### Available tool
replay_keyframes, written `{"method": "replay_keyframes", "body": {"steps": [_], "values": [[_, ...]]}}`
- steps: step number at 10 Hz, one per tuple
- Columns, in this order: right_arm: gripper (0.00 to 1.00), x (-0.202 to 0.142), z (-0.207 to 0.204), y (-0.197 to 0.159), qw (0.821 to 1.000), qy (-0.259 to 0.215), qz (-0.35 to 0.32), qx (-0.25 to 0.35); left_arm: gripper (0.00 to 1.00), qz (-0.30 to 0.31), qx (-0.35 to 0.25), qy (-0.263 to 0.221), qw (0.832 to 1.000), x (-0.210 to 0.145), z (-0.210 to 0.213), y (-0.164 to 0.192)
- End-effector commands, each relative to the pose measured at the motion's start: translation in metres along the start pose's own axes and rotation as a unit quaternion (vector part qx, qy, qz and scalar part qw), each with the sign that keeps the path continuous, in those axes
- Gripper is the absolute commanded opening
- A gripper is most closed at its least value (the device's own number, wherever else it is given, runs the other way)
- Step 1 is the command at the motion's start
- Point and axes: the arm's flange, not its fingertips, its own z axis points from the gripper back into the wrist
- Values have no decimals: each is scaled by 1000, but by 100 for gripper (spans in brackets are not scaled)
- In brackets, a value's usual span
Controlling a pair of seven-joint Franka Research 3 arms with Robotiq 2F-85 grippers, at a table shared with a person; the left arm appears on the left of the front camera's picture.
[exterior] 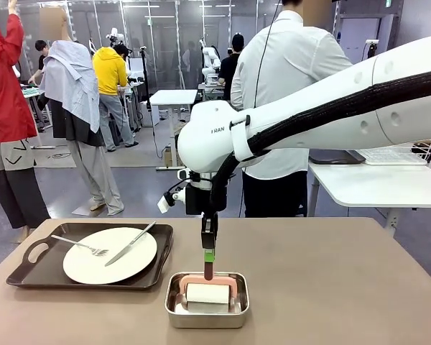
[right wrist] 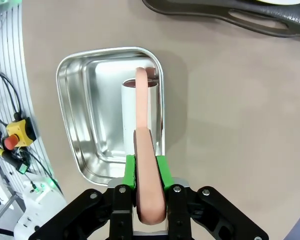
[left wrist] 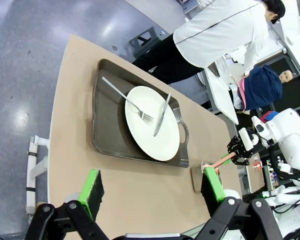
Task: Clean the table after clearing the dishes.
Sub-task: Place the Lint Roller back on top of the Airtight Container.
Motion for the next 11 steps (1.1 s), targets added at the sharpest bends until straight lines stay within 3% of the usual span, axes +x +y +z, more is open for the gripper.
{"method": "replay_keyframes", "body": {"steps": [1,2,3,4,5,6,11], "values": [[21,-4,-12,-10,1000,11,19,5,100,-10,-12,-10,1000,1,1,4],[26,-4,-11,-10,1000,9,20,-1,100,-10,-12,-10,1000,1,1,4],[54,-5,-7,-9,1000,4,20,-10,100,-10,-12,-10,1000,1,1,4],[62,-6,-4,-8,1000,1,19,-14,100,-10,-12,-10,1000,1,1,4],[91,-7,0,-7,1000,1,18,-18,100,-10,-12,-10,1000,1,1,4],[99,-7,2,-7,1000,3,16,-21,100,-10,-12,-10,1000,1,1,4],[100,-9,19,-9,999,-12,5,-40,100,-10,-12,-10,1000,1,1,4]]}}
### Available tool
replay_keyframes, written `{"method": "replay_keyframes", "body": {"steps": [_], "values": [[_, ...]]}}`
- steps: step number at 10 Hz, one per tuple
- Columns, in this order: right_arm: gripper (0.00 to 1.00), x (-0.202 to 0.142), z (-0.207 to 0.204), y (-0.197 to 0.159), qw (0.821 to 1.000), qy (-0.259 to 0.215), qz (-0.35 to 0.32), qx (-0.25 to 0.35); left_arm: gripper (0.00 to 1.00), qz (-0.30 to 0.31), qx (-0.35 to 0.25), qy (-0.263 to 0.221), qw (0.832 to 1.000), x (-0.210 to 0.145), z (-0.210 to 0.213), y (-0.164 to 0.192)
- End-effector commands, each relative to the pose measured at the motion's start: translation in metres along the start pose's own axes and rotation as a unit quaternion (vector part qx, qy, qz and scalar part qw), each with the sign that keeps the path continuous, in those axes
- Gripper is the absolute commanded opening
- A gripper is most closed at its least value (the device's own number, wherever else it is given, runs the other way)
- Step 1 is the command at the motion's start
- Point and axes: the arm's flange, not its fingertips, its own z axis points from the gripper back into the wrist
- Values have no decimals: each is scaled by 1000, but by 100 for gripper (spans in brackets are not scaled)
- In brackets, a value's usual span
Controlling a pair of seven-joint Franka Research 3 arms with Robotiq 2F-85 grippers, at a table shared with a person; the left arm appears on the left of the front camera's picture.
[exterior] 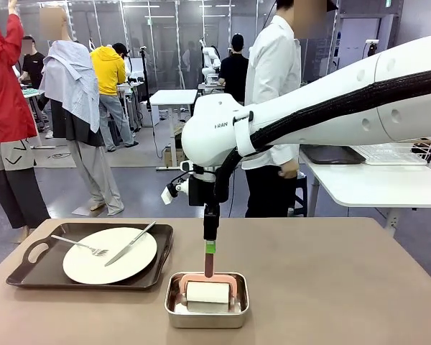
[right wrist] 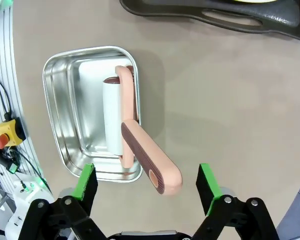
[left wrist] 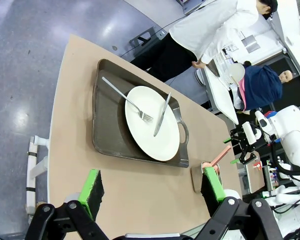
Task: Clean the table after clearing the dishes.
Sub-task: Place the Lint Roller back on top of the Airtight Container, then when the right (or left) Handle tray is removed, use the right hand (or left hand) to clean the right (or left) side of the table with the Lint Roller.
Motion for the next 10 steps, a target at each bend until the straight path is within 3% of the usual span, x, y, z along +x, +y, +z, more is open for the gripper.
{"method": "replay_keyframes", "body": {"steps": [1,10], "values": [[100,-8,-3,3,1000,11,-12,-7,100,-10,-12,-10,1000,1,1,4],[100,0,0,0,1000,0,0,0,100,-10,-12,-10,1000,1,1,4]]}}
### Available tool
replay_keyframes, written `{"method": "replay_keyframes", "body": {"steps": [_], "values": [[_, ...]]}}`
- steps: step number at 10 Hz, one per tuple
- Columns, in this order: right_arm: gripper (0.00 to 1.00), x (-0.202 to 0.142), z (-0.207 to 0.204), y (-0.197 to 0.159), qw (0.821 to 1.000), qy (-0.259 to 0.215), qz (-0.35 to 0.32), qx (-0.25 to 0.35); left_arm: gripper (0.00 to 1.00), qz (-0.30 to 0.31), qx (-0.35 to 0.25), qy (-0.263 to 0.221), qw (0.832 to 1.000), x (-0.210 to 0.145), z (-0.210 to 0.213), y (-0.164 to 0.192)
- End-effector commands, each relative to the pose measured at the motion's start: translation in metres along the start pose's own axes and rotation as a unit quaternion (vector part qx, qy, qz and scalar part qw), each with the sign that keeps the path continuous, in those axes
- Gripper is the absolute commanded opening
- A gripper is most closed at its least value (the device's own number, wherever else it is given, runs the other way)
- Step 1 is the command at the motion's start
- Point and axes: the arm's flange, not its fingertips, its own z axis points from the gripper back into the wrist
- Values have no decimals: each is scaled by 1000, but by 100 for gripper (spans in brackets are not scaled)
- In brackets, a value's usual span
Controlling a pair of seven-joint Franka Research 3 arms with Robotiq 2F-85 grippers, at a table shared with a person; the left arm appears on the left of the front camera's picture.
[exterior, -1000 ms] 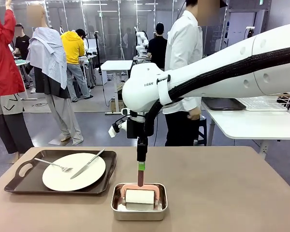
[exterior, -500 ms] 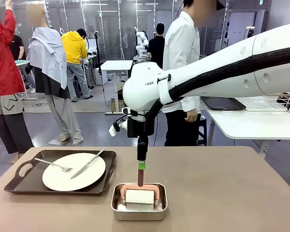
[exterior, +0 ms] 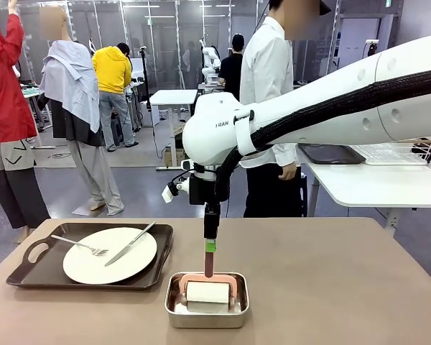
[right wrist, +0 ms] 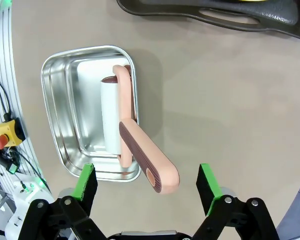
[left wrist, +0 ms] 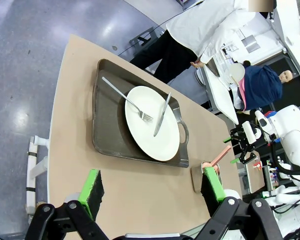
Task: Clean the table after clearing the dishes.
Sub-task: When the right (or left) Handle tray is removed, use the right hand (or left hand) to clean the right (or left) side of the table with the Lint Roller.
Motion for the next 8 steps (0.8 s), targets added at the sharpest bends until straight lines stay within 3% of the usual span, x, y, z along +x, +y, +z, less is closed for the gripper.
{"method": "replay_keyframes", "body": {"steps": [1,4,5,6,8], "values": [[100,1,1,2,1000,0,2,-1,100,-10,-12,-10,1000,1,1,4],[100,0,0,0,1000,0,0,0,100,-10,-12,-10,1000,1,1,4],[100,-30,28,-16,995,-60,-67,34,100,-10,-12,-10,1000,1,1,4],[100,-74,58,-31,979,-137,-135,71,100,-10,-12,-10,1000,1,1,4],[100,-170,94,-37,926,-280,-228,108,100,-10,-12,-10,1000,1,1,4]]}}
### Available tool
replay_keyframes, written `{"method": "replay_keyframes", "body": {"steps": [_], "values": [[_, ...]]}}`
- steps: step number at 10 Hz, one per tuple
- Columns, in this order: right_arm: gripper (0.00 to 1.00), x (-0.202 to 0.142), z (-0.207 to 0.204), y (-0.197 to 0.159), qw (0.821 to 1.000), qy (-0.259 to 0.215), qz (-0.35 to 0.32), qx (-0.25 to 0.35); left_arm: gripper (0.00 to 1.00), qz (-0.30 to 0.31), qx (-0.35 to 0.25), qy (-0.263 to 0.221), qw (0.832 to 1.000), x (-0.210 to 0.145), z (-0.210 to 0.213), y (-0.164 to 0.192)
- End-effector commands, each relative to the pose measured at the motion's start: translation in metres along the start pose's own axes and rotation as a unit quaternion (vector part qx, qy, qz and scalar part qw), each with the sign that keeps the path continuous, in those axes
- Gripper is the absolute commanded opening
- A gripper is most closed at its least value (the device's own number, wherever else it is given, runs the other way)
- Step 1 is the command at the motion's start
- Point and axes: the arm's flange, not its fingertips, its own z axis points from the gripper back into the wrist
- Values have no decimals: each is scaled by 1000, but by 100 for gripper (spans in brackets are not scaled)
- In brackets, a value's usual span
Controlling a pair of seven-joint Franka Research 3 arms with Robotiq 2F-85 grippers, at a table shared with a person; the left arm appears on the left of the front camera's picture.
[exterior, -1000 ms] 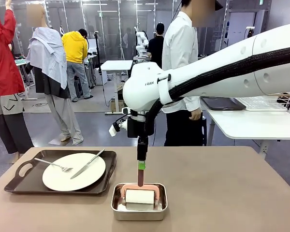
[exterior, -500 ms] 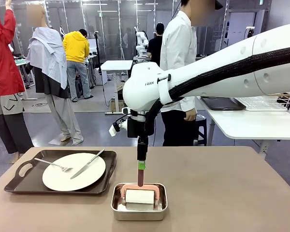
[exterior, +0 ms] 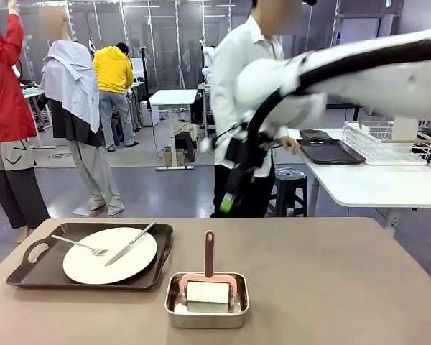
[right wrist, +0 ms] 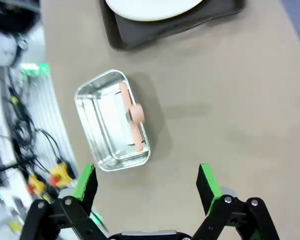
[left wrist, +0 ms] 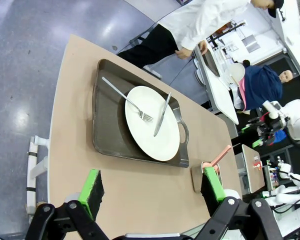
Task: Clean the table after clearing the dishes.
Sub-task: When the right (or left) Handle tray is removed, use the right hand (or left hand) to clean the right (or left) side of the table with the Lint Roller.
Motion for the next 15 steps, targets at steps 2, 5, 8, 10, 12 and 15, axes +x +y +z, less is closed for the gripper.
{"method": "replay_keyframes", "body": {"steps": [2,5,8,10,12,15], "values": [[100,-143,73,-22,959,-220,-175,36,100,-10,-13,-10,1000,1,1,4],[100,-341,108,-81,811,-429,-376,126,100,-10,-13,-10,1000,1,1,4],[100,-458,89,-98,701,-539,-436,167,100,-10,-13,-10,1000,1,1,4],[100,-474,64,-109,670,-552,-466,172,100,-10,-13,-10,1000,1,1,4],[100,-497,85,-102,699,-514,-467,171,100,-10,-13,-10,1000,1,1,4],[100,-497,85,-102,699,-514,-467,171,100,-10,-13,-10,1000,1,1,4]]}}
